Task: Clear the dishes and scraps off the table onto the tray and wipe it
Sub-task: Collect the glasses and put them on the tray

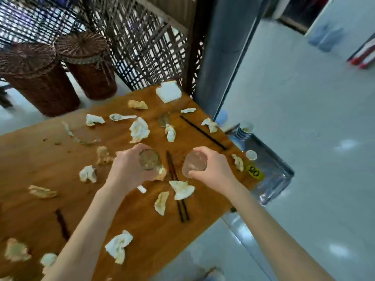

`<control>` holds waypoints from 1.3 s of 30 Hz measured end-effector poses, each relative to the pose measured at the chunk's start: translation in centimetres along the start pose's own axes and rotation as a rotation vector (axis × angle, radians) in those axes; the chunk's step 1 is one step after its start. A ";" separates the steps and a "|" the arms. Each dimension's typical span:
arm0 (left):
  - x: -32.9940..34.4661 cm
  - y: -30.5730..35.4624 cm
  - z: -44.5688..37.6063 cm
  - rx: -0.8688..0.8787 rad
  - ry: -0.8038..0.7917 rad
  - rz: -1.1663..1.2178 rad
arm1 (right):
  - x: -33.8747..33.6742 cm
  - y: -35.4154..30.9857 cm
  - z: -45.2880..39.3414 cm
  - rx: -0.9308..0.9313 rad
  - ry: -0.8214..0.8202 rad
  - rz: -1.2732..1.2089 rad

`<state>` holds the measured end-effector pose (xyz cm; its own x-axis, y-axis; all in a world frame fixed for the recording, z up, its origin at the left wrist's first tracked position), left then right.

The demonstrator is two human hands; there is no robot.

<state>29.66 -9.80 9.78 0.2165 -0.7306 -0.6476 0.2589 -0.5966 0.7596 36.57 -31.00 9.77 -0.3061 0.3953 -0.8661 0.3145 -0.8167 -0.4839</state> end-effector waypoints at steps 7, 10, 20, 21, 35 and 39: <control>14.6 11.3 -0.2 0.095 -0.081 0.026 | -8.8 16.3 4.1 0.119 0.036 0.003; 20.0 15.7 -0.8 0.148 -0.124 0.031 | -11.6 22.5 5.0 0.181 0.055 0.003; 33.1 25.0 -7.5 0.209 -0.160 0.029 | -17.4 37.4 0.6 0.282 0.057 -0.016; 34.2 25.5 -8.7 0.199 -0.159 0.027 | -17.9 38.6 -0.5 0.283 0.056 -0.008; 47.4 24.4 -22.1 -0.105 -0.064 0.118 | -16.9 49.6 -17.6 0.186 -0.108 0.044; 50.3 22.0 -24.4 -0.208 -0.003 0.086 | -14.8 51.4 -22.6 0.072 -0.193 0.082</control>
<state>69.18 -51.60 -7.54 0.2437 -0.7769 -0.5806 0.4286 -0.4508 0.7830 77.58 -69.32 -5.17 -0.4504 0.2441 -0.8588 0.2829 -0.8734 -0.3965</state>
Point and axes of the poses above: each hand's wrist, its own z-axis away from the middle knuckle, its own x-axis out of the palm, y = z × x, the point moved 9 cm from there along -z, towards the middle knuckle, and after that the axes turned 11 degrees about z, right-handed, at the moved point
